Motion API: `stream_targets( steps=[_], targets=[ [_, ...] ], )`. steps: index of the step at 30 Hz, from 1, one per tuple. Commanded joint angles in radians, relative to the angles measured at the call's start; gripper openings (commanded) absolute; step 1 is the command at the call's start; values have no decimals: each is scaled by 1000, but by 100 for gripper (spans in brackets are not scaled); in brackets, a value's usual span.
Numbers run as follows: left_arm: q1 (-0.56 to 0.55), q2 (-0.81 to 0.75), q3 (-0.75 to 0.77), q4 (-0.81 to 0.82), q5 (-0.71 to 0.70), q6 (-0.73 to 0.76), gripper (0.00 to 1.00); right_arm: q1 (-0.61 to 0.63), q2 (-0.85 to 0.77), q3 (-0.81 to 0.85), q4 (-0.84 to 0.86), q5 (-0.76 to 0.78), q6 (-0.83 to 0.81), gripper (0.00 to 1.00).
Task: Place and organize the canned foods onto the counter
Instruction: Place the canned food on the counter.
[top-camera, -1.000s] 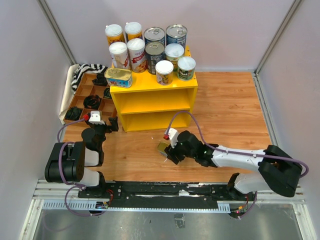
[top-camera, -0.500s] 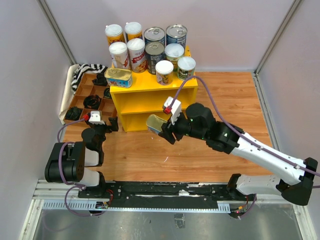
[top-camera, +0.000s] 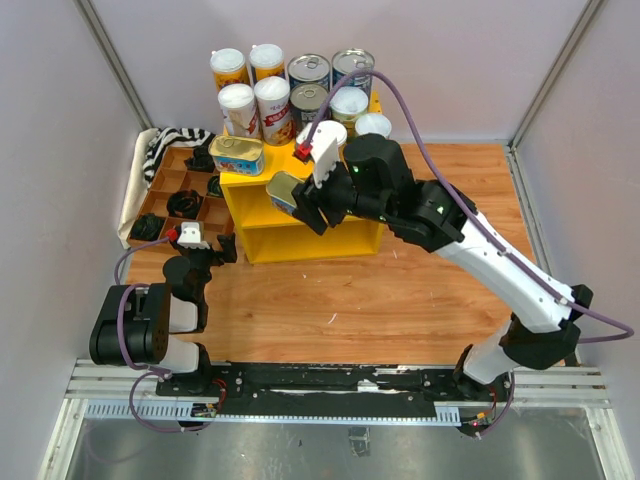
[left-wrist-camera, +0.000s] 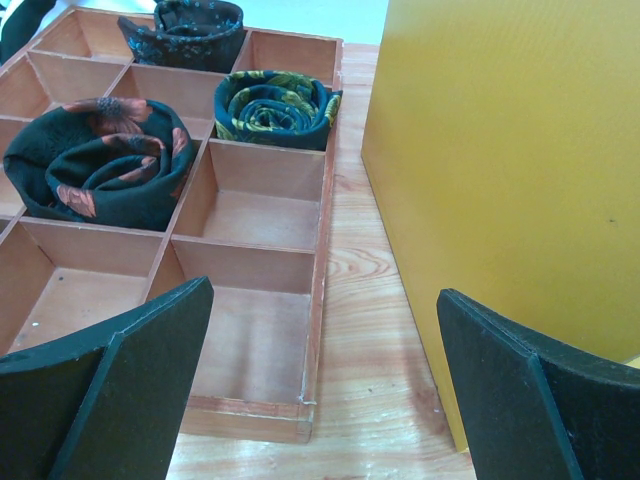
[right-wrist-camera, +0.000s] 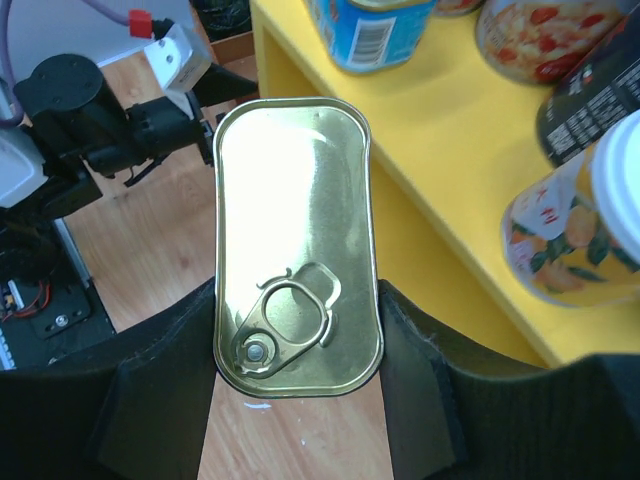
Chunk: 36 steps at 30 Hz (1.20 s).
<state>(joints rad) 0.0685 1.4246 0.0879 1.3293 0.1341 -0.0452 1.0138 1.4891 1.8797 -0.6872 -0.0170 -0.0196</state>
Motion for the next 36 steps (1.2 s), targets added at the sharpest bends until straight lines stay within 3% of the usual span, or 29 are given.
stream_targets(
  steps=[1, 12, 25, 31, 36],
  targets=[
    [-5, 0, 11, 21, 4, 12, 100, -24, 63, 177, -38, 35, -38, 1],
    [-5, 0, 11, 20, 4, 12, 100, -132, 214, 385, -55, 0, -11, 0],
    [-5, 0, 10, 21, 4, 12, 100, -147, 329, 506, -54, -21, -12, 3],
    [-4, 0, 11, 22, 4, 12, 100, -155, 329, 489, -35, -11, -13, 16],
    [-5, 0, 10, 21, 4, 13, 100, -157, 344, 498, -22, -11, -19, 40]
  ],
)
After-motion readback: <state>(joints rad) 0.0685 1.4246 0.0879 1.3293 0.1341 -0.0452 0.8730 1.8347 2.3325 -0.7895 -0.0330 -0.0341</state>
